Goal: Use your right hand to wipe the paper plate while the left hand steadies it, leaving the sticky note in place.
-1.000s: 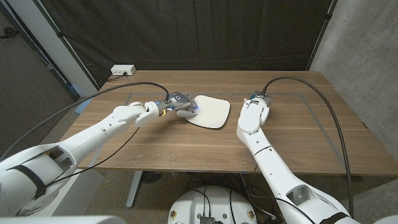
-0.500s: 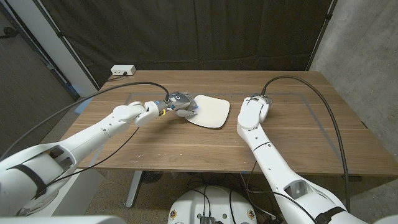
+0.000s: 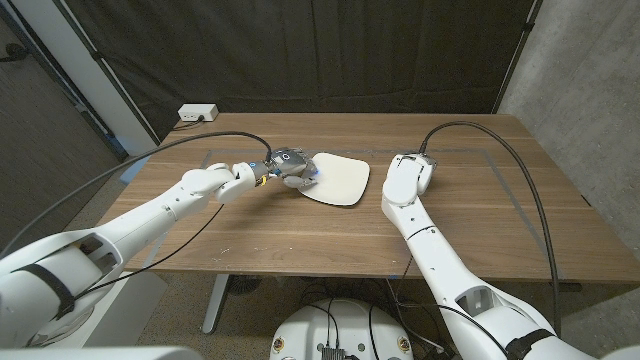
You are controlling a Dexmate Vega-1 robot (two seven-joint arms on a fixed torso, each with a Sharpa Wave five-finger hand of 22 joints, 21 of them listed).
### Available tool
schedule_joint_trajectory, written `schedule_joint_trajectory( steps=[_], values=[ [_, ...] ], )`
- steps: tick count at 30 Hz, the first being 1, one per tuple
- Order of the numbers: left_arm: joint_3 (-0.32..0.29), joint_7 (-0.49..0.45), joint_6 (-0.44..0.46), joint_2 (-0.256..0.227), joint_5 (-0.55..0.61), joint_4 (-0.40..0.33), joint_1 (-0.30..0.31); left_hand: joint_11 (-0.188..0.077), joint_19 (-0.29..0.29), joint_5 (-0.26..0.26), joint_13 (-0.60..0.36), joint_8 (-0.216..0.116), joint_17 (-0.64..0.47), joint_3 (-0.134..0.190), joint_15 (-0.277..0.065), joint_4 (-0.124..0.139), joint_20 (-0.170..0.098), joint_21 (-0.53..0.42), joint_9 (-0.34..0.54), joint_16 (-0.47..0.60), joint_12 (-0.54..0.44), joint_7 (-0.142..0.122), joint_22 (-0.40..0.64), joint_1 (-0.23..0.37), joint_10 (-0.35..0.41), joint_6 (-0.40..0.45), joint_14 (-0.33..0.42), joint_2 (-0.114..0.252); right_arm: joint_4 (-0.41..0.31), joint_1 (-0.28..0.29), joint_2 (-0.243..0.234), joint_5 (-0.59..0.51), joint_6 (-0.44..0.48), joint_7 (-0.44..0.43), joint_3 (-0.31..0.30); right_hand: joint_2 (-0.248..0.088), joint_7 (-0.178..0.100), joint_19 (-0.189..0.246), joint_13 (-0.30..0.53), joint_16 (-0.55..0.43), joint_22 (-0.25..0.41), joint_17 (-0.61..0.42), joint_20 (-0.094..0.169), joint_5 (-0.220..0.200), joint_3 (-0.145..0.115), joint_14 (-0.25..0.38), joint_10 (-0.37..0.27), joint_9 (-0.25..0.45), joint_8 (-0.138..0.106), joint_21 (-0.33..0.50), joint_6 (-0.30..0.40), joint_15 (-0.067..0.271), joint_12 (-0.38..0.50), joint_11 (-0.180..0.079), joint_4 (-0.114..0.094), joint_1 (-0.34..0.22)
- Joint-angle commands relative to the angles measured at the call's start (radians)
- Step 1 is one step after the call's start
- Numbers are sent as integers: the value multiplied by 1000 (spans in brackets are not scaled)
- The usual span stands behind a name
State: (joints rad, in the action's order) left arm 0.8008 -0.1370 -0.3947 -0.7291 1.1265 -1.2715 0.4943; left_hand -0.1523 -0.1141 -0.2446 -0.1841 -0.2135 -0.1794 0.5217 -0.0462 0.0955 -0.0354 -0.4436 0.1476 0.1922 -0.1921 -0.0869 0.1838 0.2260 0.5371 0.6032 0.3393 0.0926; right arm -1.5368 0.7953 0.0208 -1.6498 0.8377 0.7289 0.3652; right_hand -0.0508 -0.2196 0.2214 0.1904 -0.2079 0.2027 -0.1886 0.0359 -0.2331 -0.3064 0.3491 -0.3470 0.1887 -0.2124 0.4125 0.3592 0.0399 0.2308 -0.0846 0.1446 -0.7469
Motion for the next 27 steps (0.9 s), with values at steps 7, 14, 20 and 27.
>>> schedule_joint_trajectory(
  steps=[7,14,20,27],
  values=[
    [-2,-3,-9,4,-12,8,-5,3,-12,-7,-3,-4,-3,-2,-136,14,-4,2,37,-4,-6,8,4,-16,10,58,5,1,31,-4,2,-13,9,-7,2,-4,0,68,7,-52,8,-17,27,-1,15,149,-72,3,-10,38,59,121,28,-26,11,-77],
    [-2,3,-10,4,-17,9,-6,2,-12,-7,-3,-3,-3,-7,-137,21,-7,4,37,-4,-4,7,4,-23,8,58,4,-3,18,14,-6,26,-12,-74,-2,-24,2,107,19,-112,19,-66,41,-1,44,249,-180,5,-48,75,218,159,78,-52,5,-118],
    [-2,1,-11,4,-17,10,-7,-2,-11,-7,-3,-1,-2,-12,-138,24,-9,5,37,-5,-4,3,4,-29,8,55,3,-9,28,17,-9,40,-9,-109,1,-45,7,135,32,-164,31,-110,55,-1,56,329,-298,2,-79,114,371,184,133,-69,9,-169],
    [-2,3,-14,5,-20,12,-10,-1,-12,-7,-3,2,-2,-19,-139,29,-10,6,37,-5,-3,3,4,-37,6,51,3,-17,57,7,-12,42,6,-95,3,-40,28,150,49,-246,43,-174,66,-7,65,410,-378,1,-59,152,401,193,164,-73,29,-263]
  ],
)
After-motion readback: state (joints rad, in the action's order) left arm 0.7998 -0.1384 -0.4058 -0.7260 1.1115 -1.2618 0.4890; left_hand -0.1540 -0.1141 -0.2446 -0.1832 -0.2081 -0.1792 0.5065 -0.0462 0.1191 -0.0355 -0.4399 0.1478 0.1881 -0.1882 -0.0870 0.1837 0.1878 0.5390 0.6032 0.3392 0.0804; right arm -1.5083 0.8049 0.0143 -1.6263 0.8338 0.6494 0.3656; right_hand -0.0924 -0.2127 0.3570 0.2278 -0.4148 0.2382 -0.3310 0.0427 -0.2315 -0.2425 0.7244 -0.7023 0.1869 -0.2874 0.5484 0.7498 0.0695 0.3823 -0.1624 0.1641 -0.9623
